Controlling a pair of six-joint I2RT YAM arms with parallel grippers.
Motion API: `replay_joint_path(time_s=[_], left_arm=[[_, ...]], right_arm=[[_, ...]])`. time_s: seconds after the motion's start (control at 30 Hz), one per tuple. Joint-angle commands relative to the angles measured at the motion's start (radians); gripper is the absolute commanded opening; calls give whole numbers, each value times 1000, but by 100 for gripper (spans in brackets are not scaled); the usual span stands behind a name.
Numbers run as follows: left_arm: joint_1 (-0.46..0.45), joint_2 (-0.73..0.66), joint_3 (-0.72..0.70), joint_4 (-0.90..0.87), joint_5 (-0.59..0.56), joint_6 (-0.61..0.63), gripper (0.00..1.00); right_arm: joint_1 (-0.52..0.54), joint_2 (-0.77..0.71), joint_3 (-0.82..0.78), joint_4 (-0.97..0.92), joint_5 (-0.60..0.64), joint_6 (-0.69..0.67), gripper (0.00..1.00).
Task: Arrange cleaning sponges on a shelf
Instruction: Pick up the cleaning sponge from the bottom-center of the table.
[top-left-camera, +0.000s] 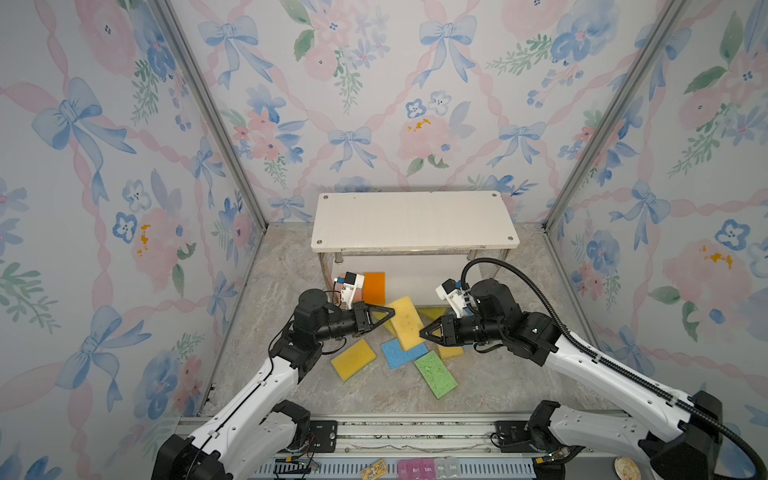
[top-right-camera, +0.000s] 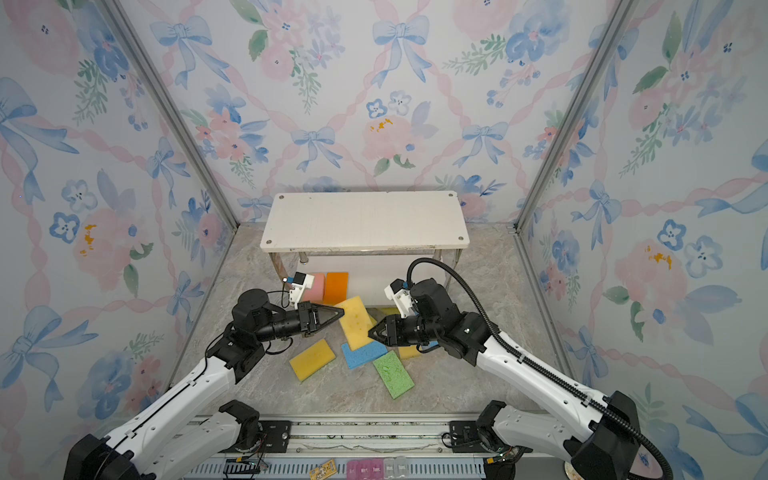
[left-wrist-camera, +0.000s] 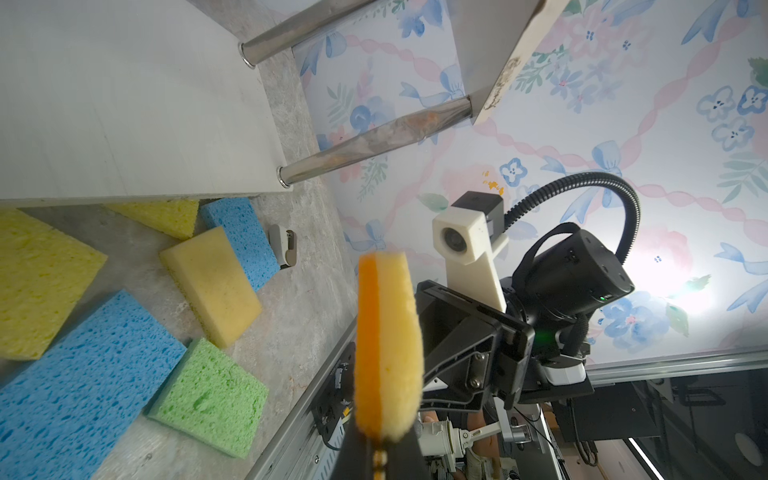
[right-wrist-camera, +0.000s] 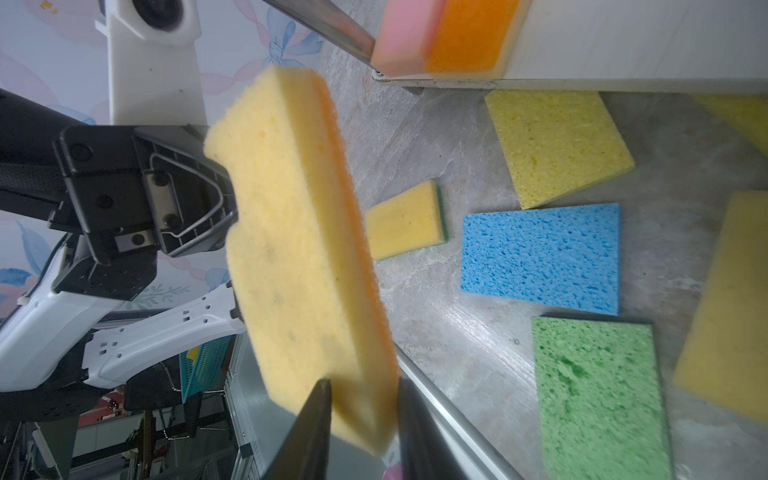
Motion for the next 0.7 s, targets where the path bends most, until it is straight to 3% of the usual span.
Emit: replay_joint_path(time_s=[0.0, 0.27, 0.5, 0.67], left_arm=[[7, 6, 3, 4, 17, 26, 0], [13, 26, 8, -7, 20, 44, 0], [26, 32, 59, -139, -28, 139, 39], [92, -33, 108, -321, -142, 237, 83]], right_arm=[[19, 15, 52, -43, 25, -29, 24], [32, 1, 49, -46, 63, -34, 6], [44, -28, 3, 27, 143, 47, 0], [85, 14, 11, 47, 257, 102, 0]])
